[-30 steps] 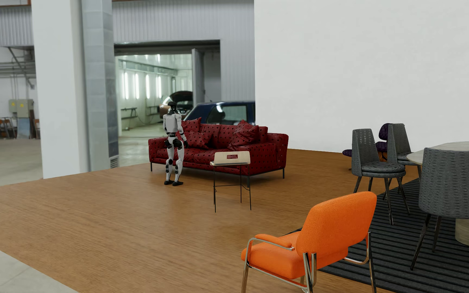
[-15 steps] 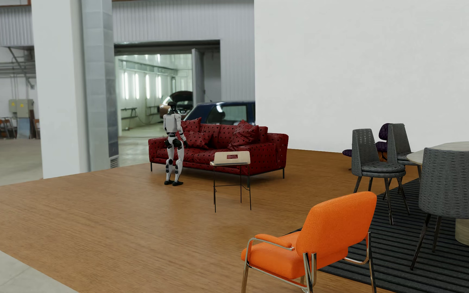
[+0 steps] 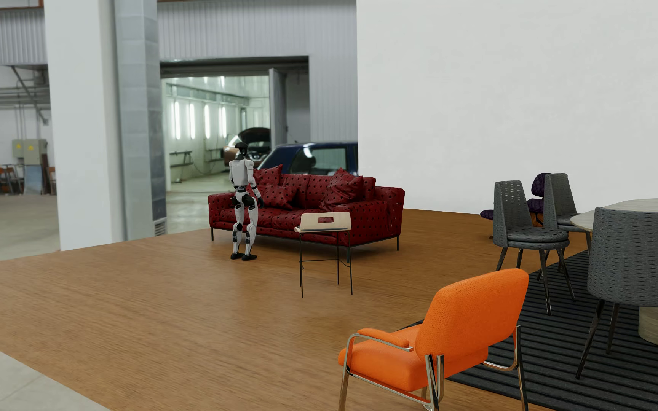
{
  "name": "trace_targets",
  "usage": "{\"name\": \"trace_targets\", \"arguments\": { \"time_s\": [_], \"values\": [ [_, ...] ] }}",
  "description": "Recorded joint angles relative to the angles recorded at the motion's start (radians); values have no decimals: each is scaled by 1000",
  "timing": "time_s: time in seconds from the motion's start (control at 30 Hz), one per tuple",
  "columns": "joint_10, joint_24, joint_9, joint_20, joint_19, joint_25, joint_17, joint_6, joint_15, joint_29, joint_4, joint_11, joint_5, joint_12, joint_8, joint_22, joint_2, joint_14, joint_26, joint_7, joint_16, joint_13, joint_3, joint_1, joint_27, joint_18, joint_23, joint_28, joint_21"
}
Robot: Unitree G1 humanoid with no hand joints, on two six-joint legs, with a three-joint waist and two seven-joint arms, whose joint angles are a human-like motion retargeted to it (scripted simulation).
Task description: Head to sofa
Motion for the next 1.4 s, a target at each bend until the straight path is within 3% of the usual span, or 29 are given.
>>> {"name": "trace_targets", "arguments": {
  "time_s": [0.93, 1.4],
  "values": [
    [10, 0, 6, -32, 3, -19, -2, -3, -2, 0, 5, 27, 7, -10, 26, 7, -11, -8, 8, 29, 17, -16, 2, 3, -10, 2, 21, -3, 22],
    [7, -16, 5, -42, 1, -4, 1, -2, 0, -3, 10, 30, 14, -20, 37, -1, -16, -6, 10, 41, 26, -7, -3, 4, -4, 0, 15, 4, 10]
  ]
}}
